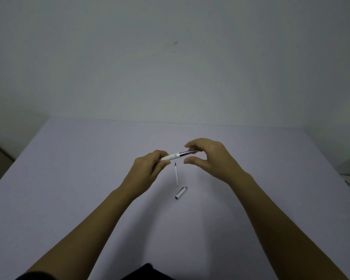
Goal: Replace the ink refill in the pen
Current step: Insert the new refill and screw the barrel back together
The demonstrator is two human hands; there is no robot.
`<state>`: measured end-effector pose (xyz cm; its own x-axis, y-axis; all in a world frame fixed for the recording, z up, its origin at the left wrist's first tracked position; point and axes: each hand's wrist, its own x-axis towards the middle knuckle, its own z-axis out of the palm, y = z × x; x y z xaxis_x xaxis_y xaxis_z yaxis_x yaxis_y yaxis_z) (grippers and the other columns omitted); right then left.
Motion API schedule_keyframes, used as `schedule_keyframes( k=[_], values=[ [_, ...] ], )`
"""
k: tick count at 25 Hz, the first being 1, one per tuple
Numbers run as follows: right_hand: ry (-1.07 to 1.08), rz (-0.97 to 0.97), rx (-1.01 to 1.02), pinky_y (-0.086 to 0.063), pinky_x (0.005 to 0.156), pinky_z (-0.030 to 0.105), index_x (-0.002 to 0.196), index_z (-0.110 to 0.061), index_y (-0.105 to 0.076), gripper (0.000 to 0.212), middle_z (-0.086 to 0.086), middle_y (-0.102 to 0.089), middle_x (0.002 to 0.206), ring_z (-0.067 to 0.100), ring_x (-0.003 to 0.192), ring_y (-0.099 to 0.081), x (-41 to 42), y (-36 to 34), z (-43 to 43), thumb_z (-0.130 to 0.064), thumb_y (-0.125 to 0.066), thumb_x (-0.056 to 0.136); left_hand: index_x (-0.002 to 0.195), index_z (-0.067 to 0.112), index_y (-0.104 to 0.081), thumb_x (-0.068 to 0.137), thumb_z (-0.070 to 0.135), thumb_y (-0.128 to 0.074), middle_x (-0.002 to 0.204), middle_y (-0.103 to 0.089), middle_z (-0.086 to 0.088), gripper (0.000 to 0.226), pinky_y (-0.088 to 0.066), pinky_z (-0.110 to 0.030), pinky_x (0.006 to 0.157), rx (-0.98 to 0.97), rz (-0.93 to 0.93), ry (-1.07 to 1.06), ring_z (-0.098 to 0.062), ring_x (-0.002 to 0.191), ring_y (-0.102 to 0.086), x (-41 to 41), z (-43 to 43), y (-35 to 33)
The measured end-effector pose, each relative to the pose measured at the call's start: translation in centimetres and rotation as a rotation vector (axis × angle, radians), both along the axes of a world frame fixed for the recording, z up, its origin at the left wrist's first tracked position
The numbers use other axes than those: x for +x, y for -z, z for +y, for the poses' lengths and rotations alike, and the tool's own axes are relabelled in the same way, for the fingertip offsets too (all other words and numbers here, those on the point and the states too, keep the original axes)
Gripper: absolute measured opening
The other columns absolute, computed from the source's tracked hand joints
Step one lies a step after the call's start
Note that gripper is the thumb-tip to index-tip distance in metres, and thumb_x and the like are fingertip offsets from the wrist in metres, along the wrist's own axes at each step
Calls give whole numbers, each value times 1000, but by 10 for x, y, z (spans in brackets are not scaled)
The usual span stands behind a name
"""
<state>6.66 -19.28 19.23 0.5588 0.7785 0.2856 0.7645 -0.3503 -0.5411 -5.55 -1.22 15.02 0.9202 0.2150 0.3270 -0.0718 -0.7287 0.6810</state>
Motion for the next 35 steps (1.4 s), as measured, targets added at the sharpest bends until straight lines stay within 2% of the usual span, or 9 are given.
schedule_keyframes(
  k=[4,8,11,15,19,23,27,30,35],
  values=[
    [21,-51,-10,-48,63,30,87,-15,-68,19,1,-68,75,16,67,-58,1,0,2,-32,-58,88,101,14,-61,91,19,-58,59,-44,16,11,-35,-4,56,46,-24,5,4,66,-51,0,0,-3],
    [-27,-79,-19,-49,71,24,97,-16,-66,22,-2,-69,86,10,76,-59,2,-4,3,-34,-63,85,101,13,-61,91,18,-58,60,-44,18,12,-36,-5,56,56,-35,6,6,64,-50,0,0,-4],
    [-16,-152,-34,-45,60,31,87,-12,-69,22,5,-67,73,19,65,-57,3,-6,8,-31,-57,89,100,11,-61,91,17,-58,60,-43,19,11,-35,-4,55,63,-43,1,5,63,-50,1,1,-6],
    [-71,-138,-18,-51,69,27,95,-13,-66,19,1,-70,86,15,75,-61,4,-9,8,-30,-60,87,100,11,-61,91,17,-58,61,-43,19,11,-34,-4,55,66,-51,-6,5,63,-50,2,3,-8],
    [-49,-152,-11,-50,65,37,89,-10,-67,16,6,-69,79,21,69,-59,4,-5,14,-21,-55,91,100,9,-62,90,16,-59,61,-42,20,12,-34,-4,56,92,-46,2,5,63,-50,2,2,-6],
    [-8,38,85,-51,78,19,102,-13,-67,21,-2,-70,89,8,82,-63,10,10,14,-25,-55,90,100,9,-61,90,16,-59,60,-43,19,12,-34,-4,55,49,-34,-29,3,62,-50,3,4,0],
    [294,404,288,-45,76,9,108,-17,-65,28,-7,-67,86,4,87,-66,19,53,16,-26,-42,95,101,10,-61,91,17,-57,60,-45,16,12,-35,-6,54,1,4,-69,2,60,-50,5,10,10],
    [537,417,53,-47,74,24,98,-10,-65,21,7,-69,86,25,85,-67,22,107,21,-22,-49,93,101,12,-61,92,18,-57,60,-46,15,12,-35,-5,53,-28,35,-92,1,60,-50,9,14,18],
    [714,594,-339,-46,86,33,108,0,-59,34,20,-66,112,33,106,-60,7,178,27,-28,-57,89,102,13,-61,92,20,-56,61,-47,16,13,-36,-5,55,-44,84,-87,2,60,-50,17,18,30]
  ],
)
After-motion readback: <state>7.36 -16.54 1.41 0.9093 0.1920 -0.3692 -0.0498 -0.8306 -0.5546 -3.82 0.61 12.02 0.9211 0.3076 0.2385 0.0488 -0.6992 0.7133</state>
